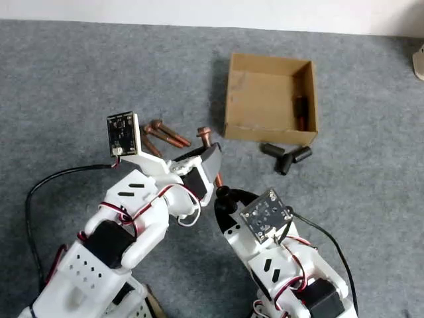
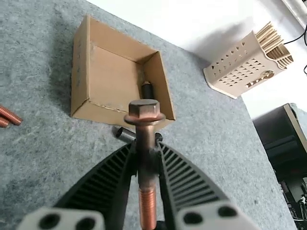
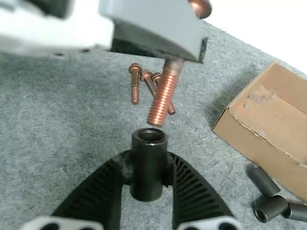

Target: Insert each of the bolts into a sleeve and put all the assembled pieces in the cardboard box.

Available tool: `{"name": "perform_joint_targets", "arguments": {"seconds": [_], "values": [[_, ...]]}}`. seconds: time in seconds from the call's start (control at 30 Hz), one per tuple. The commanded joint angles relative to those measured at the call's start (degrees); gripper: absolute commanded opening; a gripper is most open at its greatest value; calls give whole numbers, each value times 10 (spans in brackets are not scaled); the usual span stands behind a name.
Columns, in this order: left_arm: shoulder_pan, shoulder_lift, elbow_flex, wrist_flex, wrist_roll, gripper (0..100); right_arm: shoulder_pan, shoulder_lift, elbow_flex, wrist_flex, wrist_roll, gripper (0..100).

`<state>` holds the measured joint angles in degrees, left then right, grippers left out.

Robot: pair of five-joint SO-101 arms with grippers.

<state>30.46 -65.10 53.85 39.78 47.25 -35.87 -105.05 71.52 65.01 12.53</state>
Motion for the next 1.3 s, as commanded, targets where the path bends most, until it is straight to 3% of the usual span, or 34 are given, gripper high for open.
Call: {"name": "perform_joint_targets", "arguments": {"seconds": [0.0, 0.3, 0.53, 0.77, 0.93, 1.1, 1.17, 1.27], "values": [[26, -15, -35, -14, 4, 6, -4, -4, -7, 0, -5, 5], [75, -15, -29, 28, 0, 6, -2, -4, -7, -2, -6, 5], [80, -15, -12, 87, -104, 6, -2, -4, -8, -3, -7, 5], [108, -15, -4, 155, -164, 7, 0, -4, -8, -3, -7, 5], [122, -41, 0, 153, -168, 8, 48, -4, -8, -4, -7, 5], [108, -71, 20, 154, -168, 12, 49, -4, -8, -4, -8, 5], [95, -77, 37, 149, -168, 56, 49, -4, -9, -4, -8, 5], [88, -80, 64, 140, -178, 199, 49, -4, -9, -4, -8, 5]]}}
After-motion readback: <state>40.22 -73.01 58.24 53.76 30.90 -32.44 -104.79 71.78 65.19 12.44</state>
